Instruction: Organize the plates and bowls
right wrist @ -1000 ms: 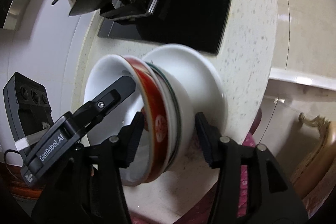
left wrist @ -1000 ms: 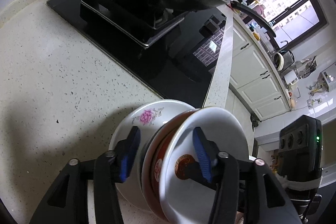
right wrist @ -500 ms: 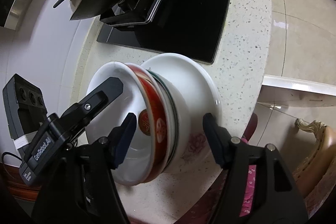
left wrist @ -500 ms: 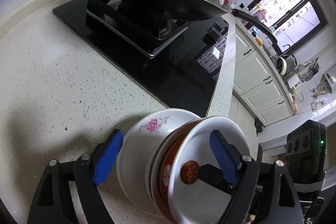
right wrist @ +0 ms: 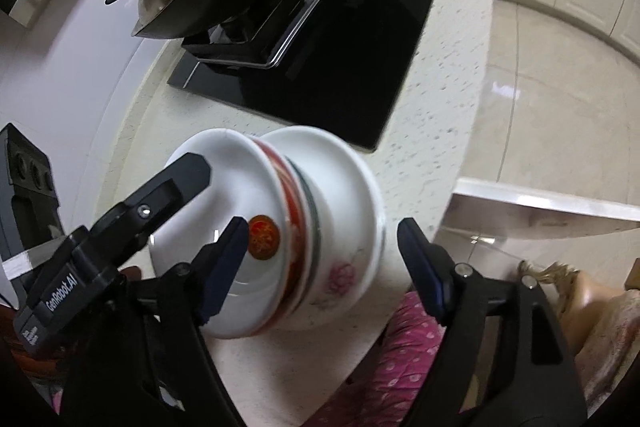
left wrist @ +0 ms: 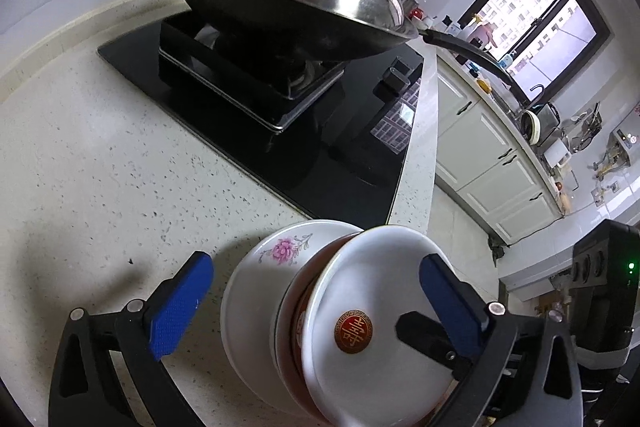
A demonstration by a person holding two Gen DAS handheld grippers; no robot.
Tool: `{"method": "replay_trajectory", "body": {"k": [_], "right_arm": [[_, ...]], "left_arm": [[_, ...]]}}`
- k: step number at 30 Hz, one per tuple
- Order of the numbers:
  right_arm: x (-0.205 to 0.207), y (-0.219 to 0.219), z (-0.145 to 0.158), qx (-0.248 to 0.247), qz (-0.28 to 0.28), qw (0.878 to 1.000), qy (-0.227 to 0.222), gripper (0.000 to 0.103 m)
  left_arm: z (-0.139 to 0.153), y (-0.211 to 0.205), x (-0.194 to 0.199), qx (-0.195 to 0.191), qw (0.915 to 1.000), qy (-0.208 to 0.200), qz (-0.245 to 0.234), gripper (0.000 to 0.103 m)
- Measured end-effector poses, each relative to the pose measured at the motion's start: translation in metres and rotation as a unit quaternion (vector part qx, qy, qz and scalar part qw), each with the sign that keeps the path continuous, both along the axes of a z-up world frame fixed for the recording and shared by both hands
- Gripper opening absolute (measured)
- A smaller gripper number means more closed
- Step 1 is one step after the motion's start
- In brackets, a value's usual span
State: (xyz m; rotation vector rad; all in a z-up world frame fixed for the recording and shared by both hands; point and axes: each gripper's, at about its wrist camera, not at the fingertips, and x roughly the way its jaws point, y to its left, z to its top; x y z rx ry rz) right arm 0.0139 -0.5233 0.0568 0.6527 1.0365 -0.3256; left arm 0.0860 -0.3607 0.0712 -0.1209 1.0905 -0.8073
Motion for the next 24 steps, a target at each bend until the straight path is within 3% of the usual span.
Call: {"method": "replay_trajectory", "body": {"k": [4, 7, 11, 14, 18, 21, 22, 24], "right_arm": [[-0.007, 0.000, 0.010, -0.030, -0.004, 1.000, -0.010, 0.079], [-0.016, 0.003, 0.023, -0.066, -0.006, 0.997, -0.029, 0.079], [-0.032, 0.015, 0.040, -0.114, -0.001, 0.991, -0.066, 0.080], [-0.050, 0.030, 0.047, -0.151, 0.008, 0.984, -0.092, 0.081], [-0.085, 0.057, 0.058, -0.234, 0.013, 0.961, -0.144, 0.083], [-0.114, 0.082, 0.062, -0.316, 0.006, 0.933, -0.174, 0.087], [-0.125, 0.094, 0.061, -0.356, 0.006, 0.916, -0.185, 0.089], [-0.133, 0.104, 0.055, -0.388, 0.010, 0.901, -0.192, 0.097]], "left_arm": [[0.010, 0.007, -0.003, -0.011, 0.9996, -0.024, 0.013, 0.103], [0.027, 0.015, -0.012, -0.010, 0.9971, -0.074, 0.017, 0.103], [0.054, 0.027, -0.039, 0.022, 0.9837, -0.178, 0.016, 0.103], [0.062, 0.041, -0.060, 0.030, 0.9767, -0.212, 0.013, 0.103], [0.062, 0.062, -0.087, 0.047, 0.9715, -0.230, 0.030, 0.103], [0.056, 0.078, -0.108, 0.068, 0.9657, -0.245, 0.053, 0.103], [0.053, 0.082, -0.113, 0.067, 0.9653, -0.247, 0.052, 0.103], [0.044, 0.088, -0.120, 0.063, 0.9683, -0.238, 0.043, 0.103]]}}
